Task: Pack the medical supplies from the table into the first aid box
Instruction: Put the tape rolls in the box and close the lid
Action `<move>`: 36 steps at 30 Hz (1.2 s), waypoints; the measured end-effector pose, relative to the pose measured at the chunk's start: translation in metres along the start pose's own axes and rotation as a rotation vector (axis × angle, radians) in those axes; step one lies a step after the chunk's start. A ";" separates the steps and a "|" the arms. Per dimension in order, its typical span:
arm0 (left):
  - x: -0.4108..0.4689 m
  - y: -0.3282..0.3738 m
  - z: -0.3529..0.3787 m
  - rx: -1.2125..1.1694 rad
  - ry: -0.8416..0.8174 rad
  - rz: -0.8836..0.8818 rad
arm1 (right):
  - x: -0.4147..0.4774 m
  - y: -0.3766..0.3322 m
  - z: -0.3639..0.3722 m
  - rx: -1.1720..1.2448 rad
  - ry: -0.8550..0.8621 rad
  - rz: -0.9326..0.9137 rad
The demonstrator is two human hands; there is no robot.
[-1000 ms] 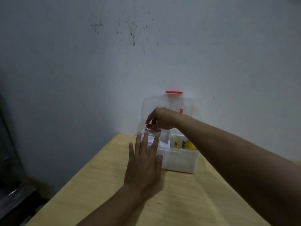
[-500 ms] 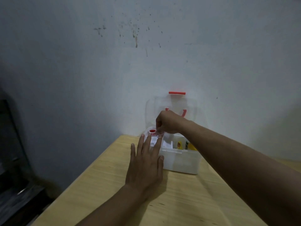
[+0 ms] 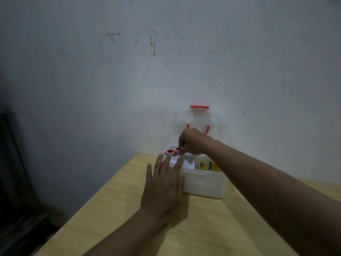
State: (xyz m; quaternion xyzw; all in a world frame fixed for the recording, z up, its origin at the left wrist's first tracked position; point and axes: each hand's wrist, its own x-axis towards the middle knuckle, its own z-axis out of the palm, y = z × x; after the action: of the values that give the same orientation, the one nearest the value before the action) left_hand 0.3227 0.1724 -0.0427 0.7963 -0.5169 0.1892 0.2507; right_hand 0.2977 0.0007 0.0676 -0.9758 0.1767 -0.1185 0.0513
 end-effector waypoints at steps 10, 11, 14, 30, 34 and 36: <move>0.053 0.010 -0.027 -0.125 0.131 -0.052 | -0.033 0.015 -0.073 -0.136 0.459 0.024; 0.068 0.010 -0.031 -0.136 0.126 -0.059 | -0.038 0.018 -0.081 -0.176 0.529 0.046; 0.110 0.012 -0.041 -0.165 0.104 -0.082 | -0.051 0.031 -0.095 -0.245 0.611 0.149; 0.136 0.011 -0.073 -0.220 0.147 -0.092 | -0.088 0.024 -0.090 0.049 0.366 0.362; 0.109 0.004 -0.074 -0.256 0.210 -0.105 | -0.116 0.009 -0.079 0.049 0.408 0.352; 0.093 0.003 -0.074 -0.278 0.182 -0.104 | -0.130 0.004 -0.070 0.056 0.386 0.358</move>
State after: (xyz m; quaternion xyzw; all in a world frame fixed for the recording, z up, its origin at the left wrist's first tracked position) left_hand 0.3536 0.1477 0.0691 0.7593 -0.4714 0.1739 0.4135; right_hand 0.1606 0.0389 0.1074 -0.8865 0.3496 -0.2964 0.0637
